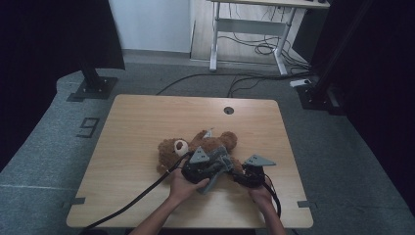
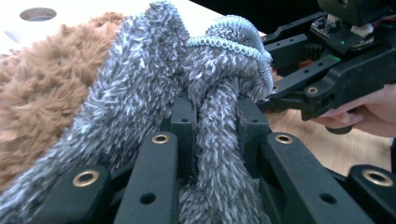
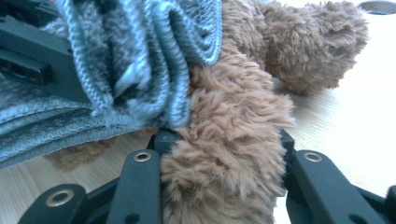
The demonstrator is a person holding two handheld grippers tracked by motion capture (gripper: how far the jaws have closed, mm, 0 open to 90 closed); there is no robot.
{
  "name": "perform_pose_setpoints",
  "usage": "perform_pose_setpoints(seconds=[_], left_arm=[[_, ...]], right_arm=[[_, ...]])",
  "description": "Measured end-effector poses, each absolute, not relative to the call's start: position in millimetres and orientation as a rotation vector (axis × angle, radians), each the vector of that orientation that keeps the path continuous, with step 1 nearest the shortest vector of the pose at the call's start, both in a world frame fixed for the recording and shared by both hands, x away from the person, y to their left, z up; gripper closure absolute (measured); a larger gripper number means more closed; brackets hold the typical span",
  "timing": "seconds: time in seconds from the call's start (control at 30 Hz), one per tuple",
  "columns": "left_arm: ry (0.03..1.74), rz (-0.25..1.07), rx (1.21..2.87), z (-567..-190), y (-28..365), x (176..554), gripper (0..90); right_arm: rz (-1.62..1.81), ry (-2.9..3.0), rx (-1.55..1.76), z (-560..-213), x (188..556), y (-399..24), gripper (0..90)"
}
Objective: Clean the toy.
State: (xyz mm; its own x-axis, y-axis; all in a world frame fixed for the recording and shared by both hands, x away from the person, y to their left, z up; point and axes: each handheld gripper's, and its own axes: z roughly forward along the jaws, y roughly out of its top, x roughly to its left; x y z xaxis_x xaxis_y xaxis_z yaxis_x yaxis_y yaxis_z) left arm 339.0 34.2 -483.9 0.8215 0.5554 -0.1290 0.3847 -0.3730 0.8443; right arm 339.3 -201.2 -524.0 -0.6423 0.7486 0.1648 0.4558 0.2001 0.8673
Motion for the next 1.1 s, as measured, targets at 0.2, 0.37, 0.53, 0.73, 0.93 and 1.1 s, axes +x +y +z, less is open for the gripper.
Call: perform_pose_setpoints(seconds=[0.2, 0.37, 0.53, 0.73, 0.93, 1.1], left_arm=[[0.706, 0.241, 1.999, -482.9, 48.7, 335.4, 73.1], [0.766, 0.278, 1.944, -479.1, 86.4, 332.0, 73.0], [0.82, 0.312, 1.901, -476.7, 117.1, 329.5, 73.0], [0.862, 0.292, 1.86, -478.5, 144.2, 327.5, 72.6], [0.861, 0.261, 1.859, -483.8, 140.0, 329.7, 72.4], [0.865, 0.258, 1.858, -483.7, 140.2, 330.3, 72.4]], right_arm=[[1.445, 2.192, 1.136, -525.4, 341.2, -205.1, 60.9], [1.447, 2.192, 1.121, -525.5, 340.7, -205.8, 60.9], [1.441, 2.197, 1.121, -524.9, 340.2, -206.7, 59.7], [1.44, 2.164, 1.124, -520.5, 338.1, -205.9, 43.2], [1.504, 2.121, 1.116, -489.1, 337.2, -203.2, 22.1], [1.491, 2.166, 1.085, -469.8, 355.0, -181.7, 16.3]])
